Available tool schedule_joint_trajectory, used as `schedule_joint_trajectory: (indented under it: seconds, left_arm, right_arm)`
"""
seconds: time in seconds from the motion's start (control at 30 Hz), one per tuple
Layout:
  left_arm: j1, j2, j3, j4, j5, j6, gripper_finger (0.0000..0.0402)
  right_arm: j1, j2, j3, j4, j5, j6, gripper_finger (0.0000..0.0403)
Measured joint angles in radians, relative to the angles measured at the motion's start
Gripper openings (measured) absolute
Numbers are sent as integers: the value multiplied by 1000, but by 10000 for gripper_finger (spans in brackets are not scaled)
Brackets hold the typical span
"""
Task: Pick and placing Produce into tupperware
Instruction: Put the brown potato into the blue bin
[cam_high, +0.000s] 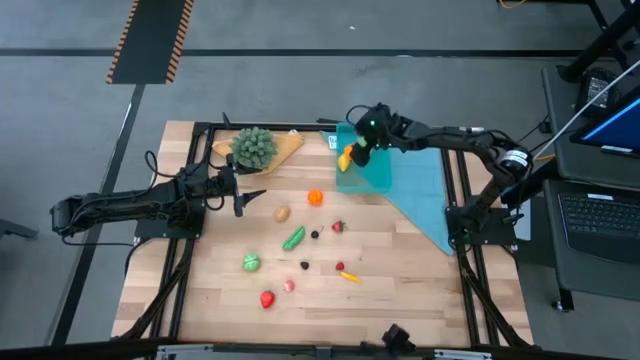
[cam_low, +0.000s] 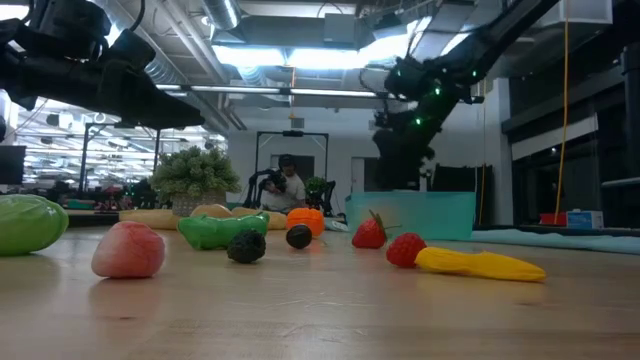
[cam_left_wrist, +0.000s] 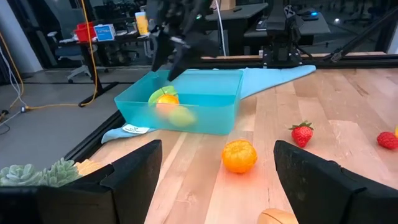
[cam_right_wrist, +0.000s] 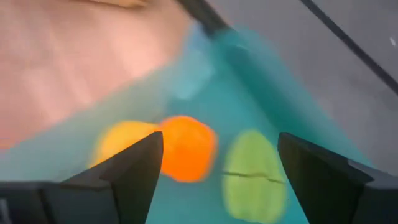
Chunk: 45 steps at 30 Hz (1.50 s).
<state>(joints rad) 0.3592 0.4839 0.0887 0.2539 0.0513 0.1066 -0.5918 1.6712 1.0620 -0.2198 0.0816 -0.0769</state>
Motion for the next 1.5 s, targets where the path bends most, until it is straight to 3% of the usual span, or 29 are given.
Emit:
schedule_joint_trajectory:
  seconds: [0.47,0.73,0.93,1.3,1.4,1.5]
  left_arm:
    - [0,0,0,3,-2,1,302]
    - [-28,0,0,3,0,1,302]
    - [-84,0,0,1,0,33,302]
    - [-145,0,6,-8,-1,27,302]
    - [-166,0,60,-110,-14,-5,302]
    - [-199,4,148,-287,-104,-38,302]
  right_arm:
    - [260,-132,-92,125,2,-37,316]
    - [375,-131,-284,566,-2,-83,316]
    - [398,-141,-446,893,-109,-59,316]
    - [399,-155,-592,1105,-294,-8,316]
    - [389,-155,-594,1124,-294,-8,316]
    - [376,-155,-594,1114,-293,-6,316]
